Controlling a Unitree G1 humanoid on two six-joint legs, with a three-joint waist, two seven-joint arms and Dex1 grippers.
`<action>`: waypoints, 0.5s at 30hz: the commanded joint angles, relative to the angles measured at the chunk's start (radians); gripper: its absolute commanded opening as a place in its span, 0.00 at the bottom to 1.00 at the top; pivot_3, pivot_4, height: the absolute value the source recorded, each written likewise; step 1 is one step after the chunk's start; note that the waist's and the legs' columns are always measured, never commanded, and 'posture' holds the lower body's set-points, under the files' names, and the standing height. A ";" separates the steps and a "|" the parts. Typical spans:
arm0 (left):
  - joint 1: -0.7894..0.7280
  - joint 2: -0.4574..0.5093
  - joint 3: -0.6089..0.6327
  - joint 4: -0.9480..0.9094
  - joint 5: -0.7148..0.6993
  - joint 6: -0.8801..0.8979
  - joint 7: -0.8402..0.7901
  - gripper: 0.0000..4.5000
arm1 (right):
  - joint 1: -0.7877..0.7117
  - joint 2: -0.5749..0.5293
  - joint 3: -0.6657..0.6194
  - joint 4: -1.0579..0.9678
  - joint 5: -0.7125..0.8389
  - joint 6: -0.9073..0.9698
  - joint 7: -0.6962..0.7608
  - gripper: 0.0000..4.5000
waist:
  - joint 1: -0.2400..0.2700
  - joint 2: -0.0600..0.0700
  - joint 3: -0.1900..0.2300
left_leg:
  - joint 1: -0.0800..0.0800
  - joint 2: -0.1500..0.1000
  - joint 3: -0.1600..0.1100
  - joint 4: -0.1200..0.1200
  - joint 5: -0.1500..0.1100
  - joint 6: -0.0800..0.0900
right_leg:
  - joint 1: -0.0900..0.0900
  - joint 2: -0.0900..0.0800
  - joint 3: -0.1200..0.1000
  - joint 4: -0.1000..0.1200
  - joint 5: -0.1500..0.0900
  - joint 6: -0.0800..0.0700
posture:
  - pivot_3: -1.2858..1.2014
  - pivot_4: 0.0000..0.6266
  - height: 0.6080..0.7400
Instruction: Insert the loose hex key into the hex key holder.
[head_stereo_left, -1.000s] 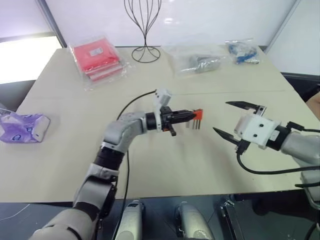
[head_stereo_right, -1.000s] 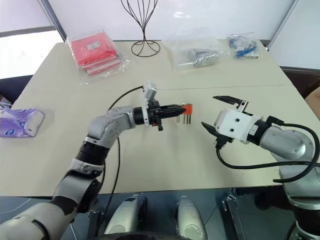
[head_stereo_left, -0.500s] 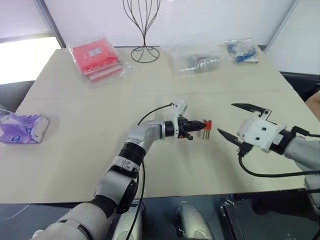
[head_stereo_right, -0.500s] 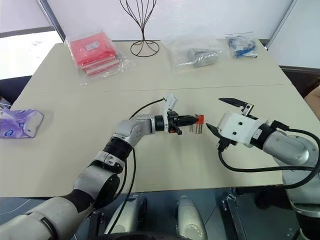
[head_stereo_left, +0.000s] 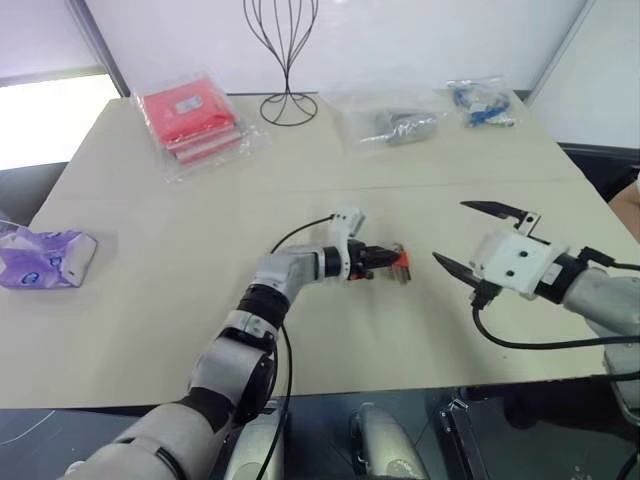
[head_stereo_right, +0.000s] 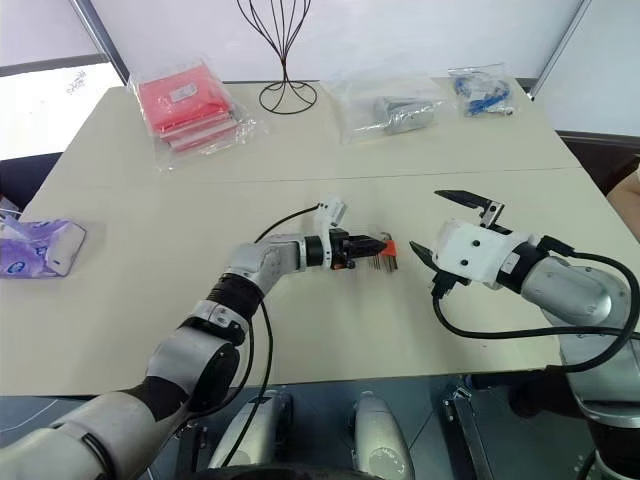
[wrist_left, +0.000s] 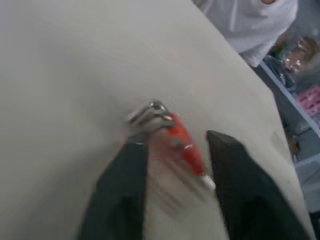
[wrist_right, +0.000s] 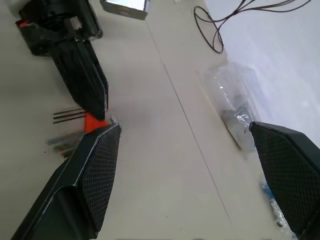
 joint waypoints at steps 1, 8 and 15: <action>-0.009 0.019 0.043 -0.019 -0.006 -0.007 0.019 0.83 | -0.022 -0.008 -0.010 -0.003 -0.005 -0.018 -0.013 0.95 | 0.001 0.000 0.000 | 0.000 0.000 0.000 0.000 0.000 0.000 | 0.000 0.000 0.000 0.000 0.000 0.000 | 0.52 0.24 1.00; 0.025 0.141 0.029 -0.136 0.042 -0.087 -0.028 0.99 | -0.043 -0.018 0.007 0.021 0.002 -0.027 0.007 0.95 | -0.006 0.000 0.000 | 0.004 0.000 0.000 -0.001 0.000 0.000 | 0.002 0.000 0.001 0.000 0.000 0.000 | 0.52 0.24 1.00; 0.090 0.332 0.013 -0.462 0.001 -0.047 -0.185 0.99 | -0.051 -0.121 -0.040 0.088 0.086 -0.025 0.139 0.95 | 0.007 0.000 0.000 | 0.004 0.003 0.000 -0.001 0.000 0.000 | 0.004 -0.001 0.000 -0.001 0.000 0.000 | 0.52 0.24 1.00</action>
